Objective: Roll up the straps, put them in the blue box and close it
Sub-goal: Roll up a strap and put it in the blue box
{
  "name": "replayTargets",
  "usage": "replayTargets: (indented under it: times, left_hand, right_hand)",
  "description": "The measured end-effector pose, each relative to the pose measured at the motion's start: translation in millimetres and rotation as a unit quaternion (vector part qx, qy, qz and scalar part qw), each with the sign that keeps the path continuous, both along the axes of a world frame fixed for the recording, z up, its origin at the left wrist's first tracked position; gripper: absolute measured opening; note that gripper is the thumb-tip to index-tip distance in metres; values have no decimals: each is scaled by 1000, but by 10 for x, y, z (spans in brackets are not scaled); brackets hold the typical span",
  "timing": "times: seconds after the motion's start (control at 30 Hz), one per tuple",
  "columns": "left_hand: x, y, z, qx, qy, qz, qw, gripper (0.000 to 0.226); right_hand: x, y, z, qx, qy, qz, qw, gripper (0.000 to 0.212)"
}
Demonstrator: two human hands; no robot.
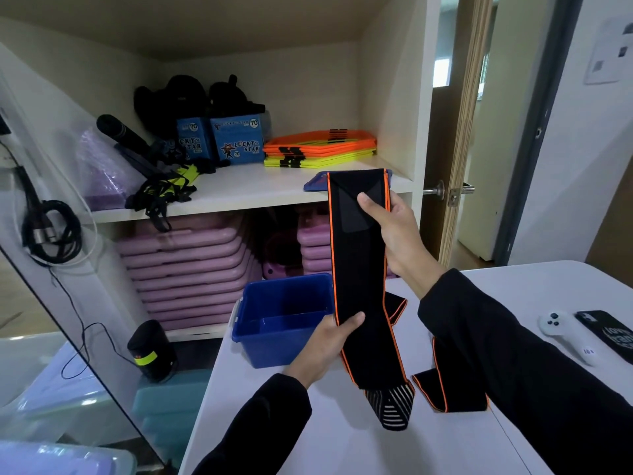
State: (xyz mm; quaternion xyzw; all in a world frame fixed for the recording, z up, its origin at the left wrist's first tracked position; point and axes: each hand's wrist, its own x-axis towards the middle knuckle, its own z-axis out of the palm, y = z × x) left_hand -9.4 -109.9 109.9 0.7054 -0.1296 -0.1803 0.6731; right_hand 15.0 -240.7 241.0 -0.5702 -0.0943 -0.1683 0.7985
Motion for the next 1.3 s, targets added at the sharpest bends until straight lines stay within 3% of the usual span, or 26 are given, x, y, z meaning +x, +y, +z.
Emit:
replayTargets:
  times: [0.27,0.43,0.57,0.83,1.03,1.2,1.3]
  left_hand:
    - [-39,25,-98,7,13,-42,999,29]
    - [-81,17,-182,-22,7,-6,1000,40]
    - [-106,6,-122,0,21,-37,999,25]
    - [-113,-5,-150,21,56,-65,996,42]
    - [-94,19,-31,59,13,-70,996,30]
    - [150,111,491,-47,-47,1,998,37]
    - [266,149,880,-78,-101,55,990,57]
  right_hand:
    - [28,-7,67,1,-2,-26,1000,7]
    - [69,-84,199,11,-12,-41,999,5]
    - [95,-135,182,11,-6,-39,999,5]
    - [95,-219,107,-9,-4,-42,999,10]
    - [45,-198,82,-27,6,-24,999,24]
    - [-20,-107,-59,-56,17,9,998,14]
    - [-35,-3,-146,-72,29,39,996,15]
